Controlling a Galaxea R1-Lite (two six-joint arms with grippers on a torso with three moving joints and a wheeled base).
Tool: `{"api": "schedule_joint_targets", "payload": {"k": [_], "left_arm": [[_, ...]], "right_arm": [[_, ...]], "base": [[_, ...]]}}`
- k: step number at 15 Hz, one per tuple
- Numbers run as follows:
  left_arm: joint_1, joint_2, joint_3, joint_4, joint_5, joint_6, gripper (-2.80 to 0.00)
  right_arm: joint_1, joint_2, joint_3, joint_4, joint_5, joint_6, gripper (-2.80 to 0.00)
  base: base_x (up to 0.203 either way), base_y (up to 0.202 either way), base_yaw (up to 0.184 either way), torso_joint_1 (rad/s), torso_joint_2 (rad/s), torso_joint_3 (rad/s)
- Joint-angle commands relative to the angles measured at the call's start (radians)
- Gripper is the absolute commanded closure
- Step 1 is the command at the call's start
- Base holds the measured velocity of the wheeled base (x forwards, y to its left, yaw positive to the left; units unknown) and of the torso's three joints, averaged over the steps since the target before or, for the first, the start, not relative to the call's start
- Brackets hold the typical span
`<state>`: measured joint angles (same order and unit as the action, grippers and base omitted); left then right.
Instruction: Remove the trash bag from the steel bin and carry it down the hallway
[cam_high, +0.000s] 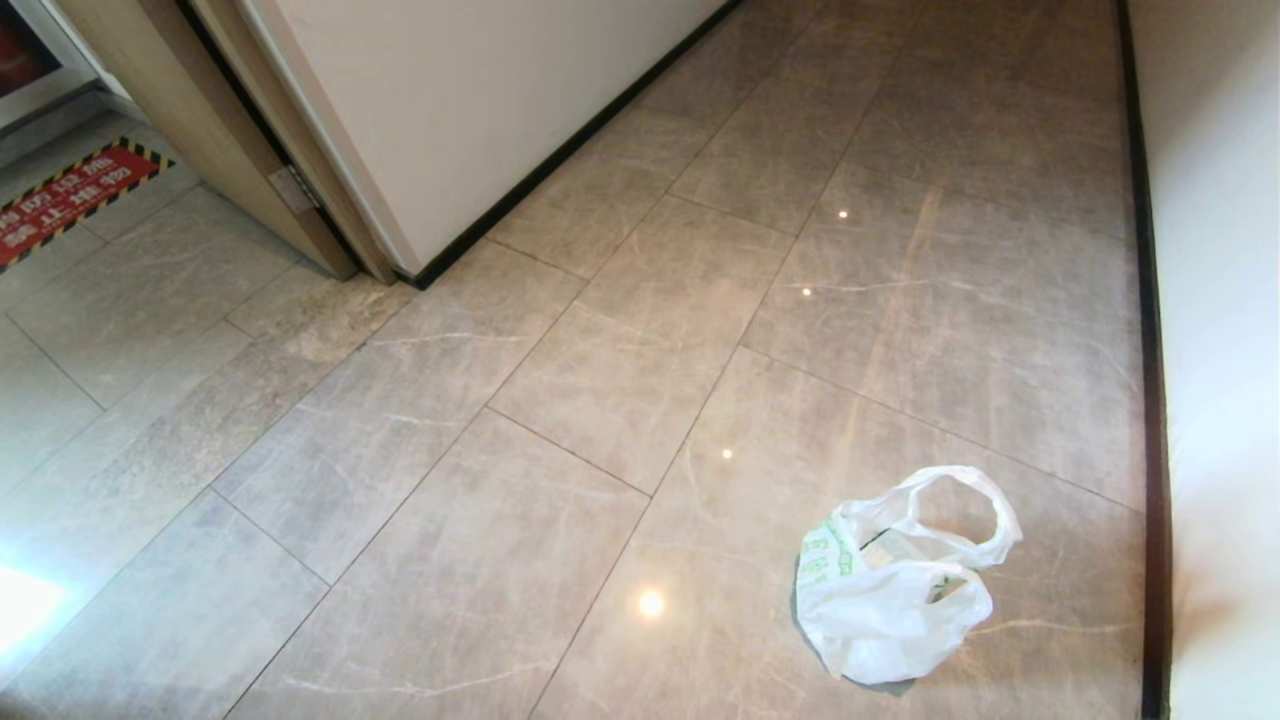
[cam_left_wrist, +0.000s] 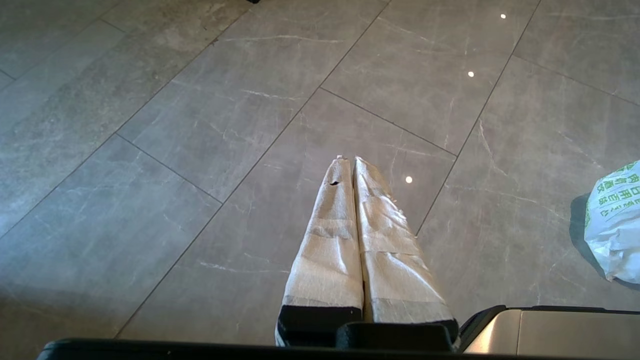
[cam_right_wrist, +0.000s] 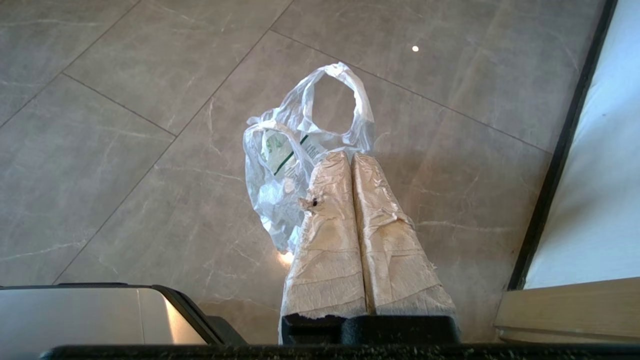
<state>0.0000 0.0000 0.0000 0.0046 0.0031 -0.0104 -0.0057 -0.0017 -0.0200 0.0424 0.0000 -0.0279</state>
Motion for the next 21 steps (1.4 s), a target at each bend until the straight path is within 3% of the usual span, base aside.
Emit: {"api": "schedule_joint_targets", "payload": {"k": [1, 21], "left_arm": [[0.000, 0.000, 0.000, 0.000, 0.000, 0.000, 0.00], [0.000, 0.000, 0.000, 0.000, 0.001, 0.000, 0.00]], "right_arm": [[0.001, 0.000, 0.000, 0.001, 0.000, -0.001, 0.00], [0.000, 0.000, 0.000, 0.001, 0.000, -0.001, 0.00]], "base": [[0.000, 0.000, 0.000, 0.003, 0.00, 0.198], [0.000, 0.000, 0.000, 0.003, 0.00, 0.201]]}}
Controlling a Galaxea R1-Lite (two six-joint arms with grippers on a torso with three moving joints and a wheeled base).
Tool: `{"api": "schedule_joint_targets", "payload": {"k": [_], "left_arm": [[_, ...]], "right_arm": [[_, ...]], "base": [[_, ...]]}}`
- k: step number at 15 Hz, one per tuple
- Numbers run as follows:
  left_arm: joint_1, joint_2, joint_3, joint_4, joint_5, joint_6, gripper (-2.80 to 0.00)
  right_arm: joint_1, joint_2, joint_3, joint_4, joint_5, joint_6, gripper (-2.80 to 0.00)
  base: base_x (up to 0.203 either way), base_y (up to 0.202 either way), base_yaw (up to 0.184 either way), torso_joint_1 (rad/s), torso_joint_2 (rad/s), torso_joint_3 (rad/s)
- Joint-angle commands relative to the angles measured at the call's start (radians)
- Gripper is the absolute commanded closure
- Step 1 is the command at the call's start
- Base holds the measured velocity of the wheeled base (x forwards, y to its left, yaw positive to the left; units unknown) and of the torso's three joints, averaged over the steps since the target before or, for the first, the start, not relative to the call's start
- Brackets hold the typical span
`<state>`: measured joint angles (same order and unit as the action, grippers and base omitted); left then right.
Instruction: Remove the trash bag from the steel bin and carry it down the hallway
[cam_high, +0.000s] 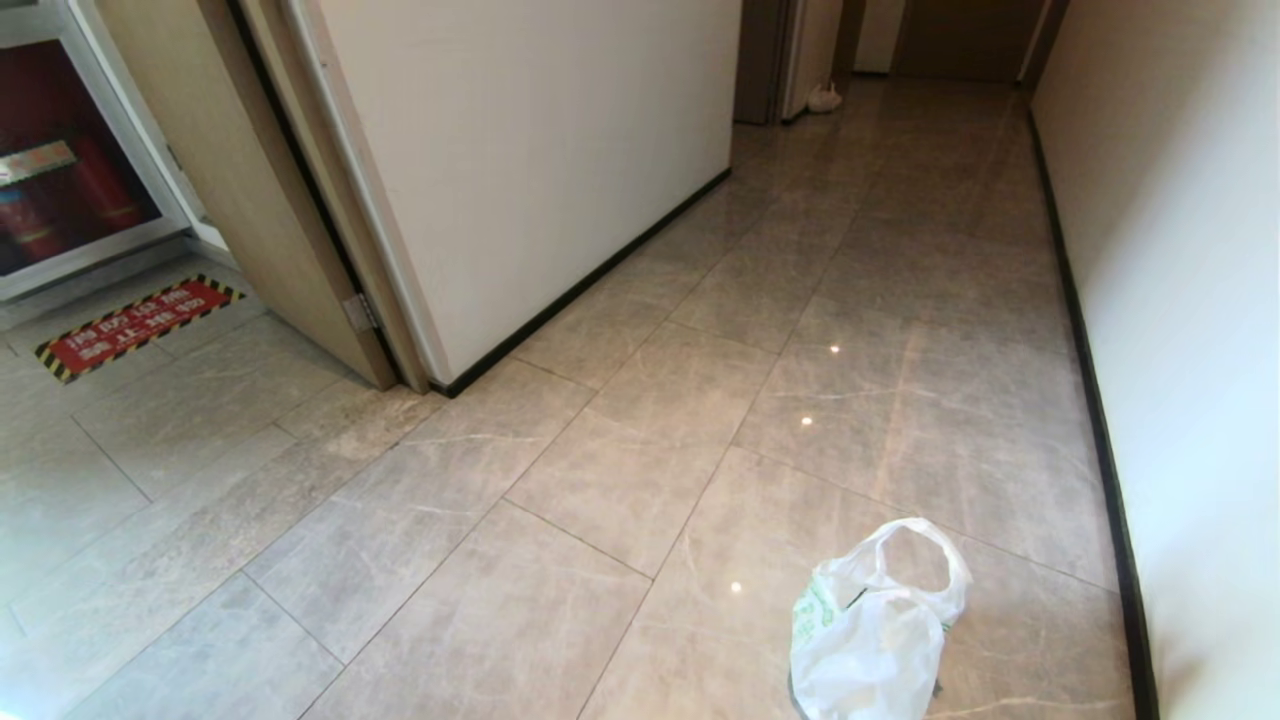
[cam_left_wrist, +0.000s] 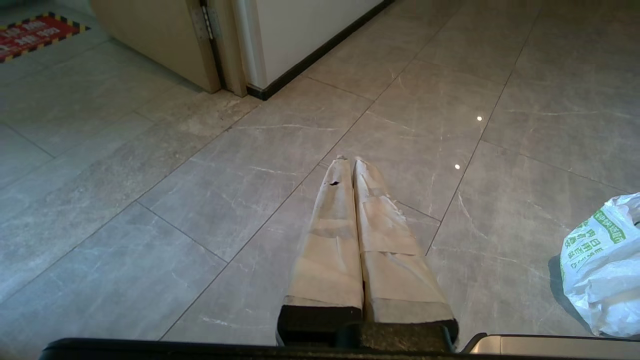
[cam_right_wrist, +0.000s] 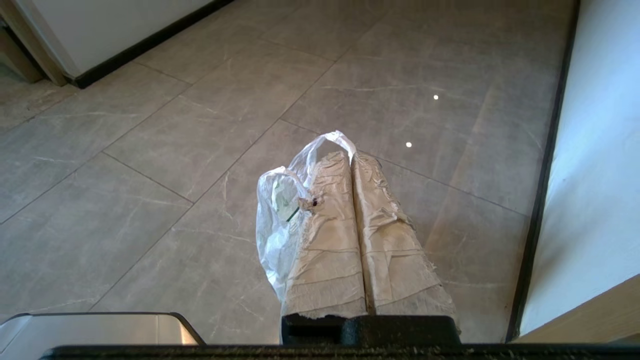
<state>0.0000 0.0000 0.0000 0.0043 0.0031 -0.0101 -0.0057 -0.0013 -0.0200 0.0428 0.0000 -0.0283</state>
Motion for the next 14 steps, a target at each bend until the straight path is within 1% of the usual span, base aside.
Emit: {"api": "schedule_joint_targets", "payload": {"k": [1, 5, 14], "left_arm": [[0.000, 0.000, 0.000, -0.001, 0.000, -0.001, 0.00], [0.000, 0.000, 0.000, 0.000, 0.000, 0.006, 0.00], [0.000, 0.000, 0.000, 0.000, 0.000, 0.007, 0.00]], "right_arm": [[0.000, 0.000, 0.000, 0.000, 0.000, -0.001, 0.00], [0.000, 0.000, 0.000, 0.000, 0.000, -0.001, 0.00], [0.000, 0.000, 0.000, 0.000, 0.000, 0.000, 0.00]], "base": [[0.000, 0.000, 0.000, 0.006, 0.00, 0.212], [0.000, 0.000, 0.000, 0.002, 0.00, 0.165], [0.000, 0.000, 0.000, 0.000, 0.00, 0.009]]}}
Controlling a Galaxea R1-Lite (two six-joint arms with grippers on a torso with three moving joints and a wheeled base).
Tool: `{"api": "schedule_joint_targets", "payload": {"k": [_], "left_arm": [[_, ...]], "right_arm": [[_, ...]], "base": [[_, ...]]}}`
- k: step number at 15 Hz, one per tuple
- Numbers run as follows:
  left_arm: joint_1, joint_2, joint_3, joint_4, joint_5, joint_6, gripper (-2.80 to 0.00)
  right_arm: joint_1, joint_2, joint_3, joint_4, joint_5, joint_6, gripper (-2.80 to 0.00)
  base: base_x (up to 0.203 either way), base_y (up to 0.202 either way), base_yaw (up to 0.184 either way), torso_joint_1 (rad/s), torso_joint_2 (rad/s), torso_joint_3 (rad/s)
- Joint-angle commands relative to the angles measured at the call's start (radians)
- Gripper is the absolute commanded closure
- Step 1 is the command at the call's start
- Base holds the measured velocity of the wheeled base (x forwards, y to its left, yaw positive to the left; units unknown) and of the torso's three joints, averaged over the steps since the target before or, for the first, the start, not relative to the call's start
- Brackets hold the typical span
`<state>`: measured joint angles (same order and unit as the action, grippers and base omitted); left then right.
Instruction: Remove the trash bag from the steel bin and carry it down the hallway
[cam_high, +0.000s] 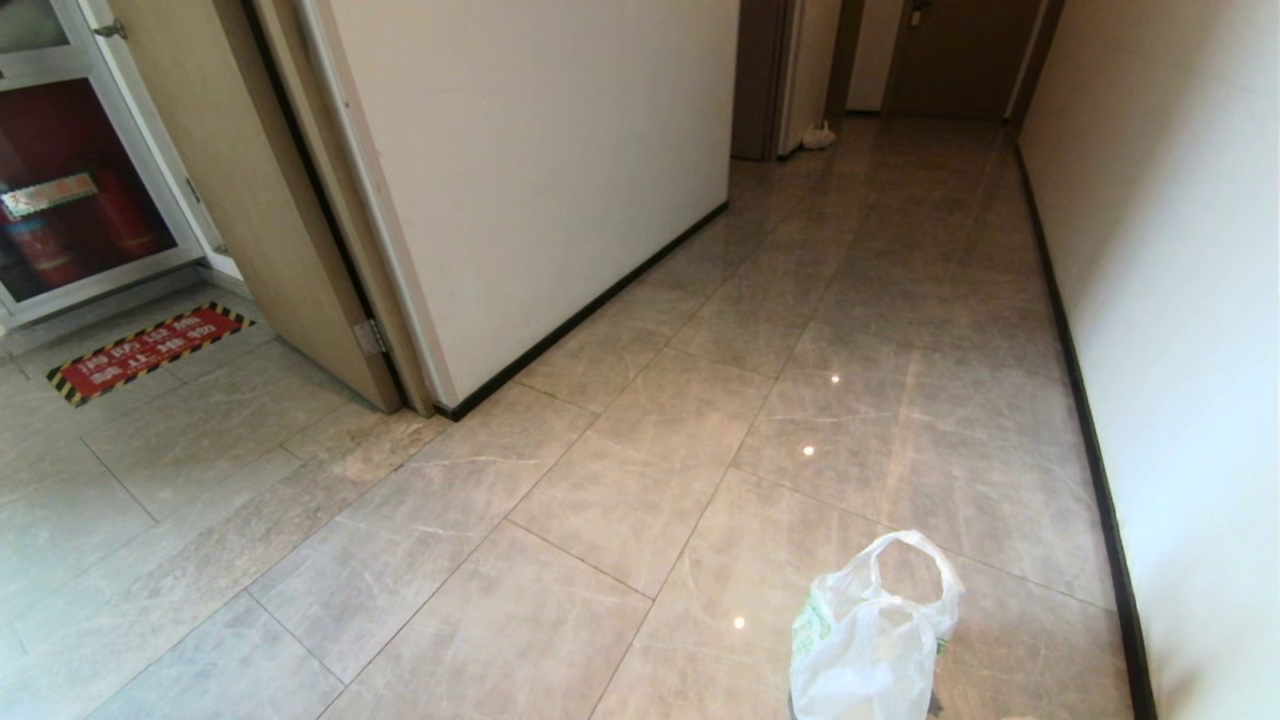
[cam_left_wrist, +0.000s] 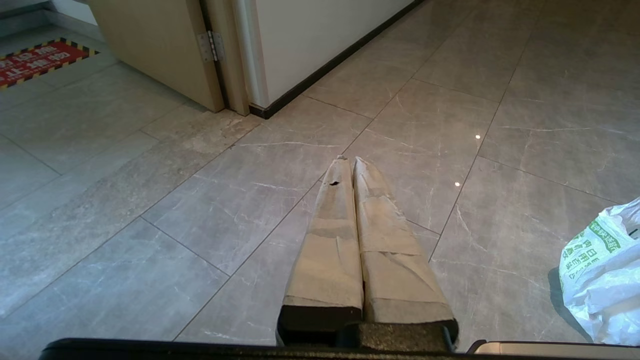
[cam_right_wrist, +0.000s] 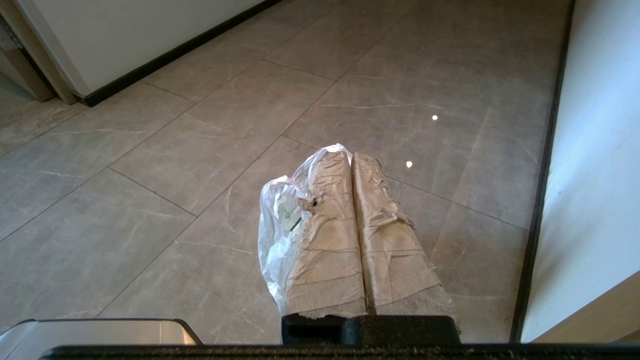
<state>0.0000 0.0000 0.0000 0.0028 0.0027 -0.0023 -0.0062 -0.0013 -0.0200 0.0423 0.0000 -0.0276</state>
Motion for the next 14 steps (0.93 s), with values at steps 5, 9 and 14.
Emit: {"api": "schedule_joint_targets", "payload": {"k": [5, 9, 14], "left_arm": [[0.000, 0.000, 0.000, 0.000, 0.000, -0.001, 0.00], [0.000, 0.000, 0.000, 0.001, 0.000, -0.001, 0.00], [0.000, 0.000, 0.000, 0.000, 0.000, -0.001, 0.00]], "right_arm": [[0.000, 0.000, 0.001, -0.002, 0.002, -0.009, 0.00], [0.000, 0.000, 0.000, 0.001, 0.001, -0.005, 0.00], [0.000, 0.000, 0.002, -0.004, 0.000, 0.000, 0.00]], "base": [[0.000, 0.000, 0.000, 0.000, 0.00, 0.000], [0.000, 0.000, 0.000, 0.000, 0.00, 0.000], [0.000, 0.000, 0.000, 0.000, 0.00, 0.000]]}}
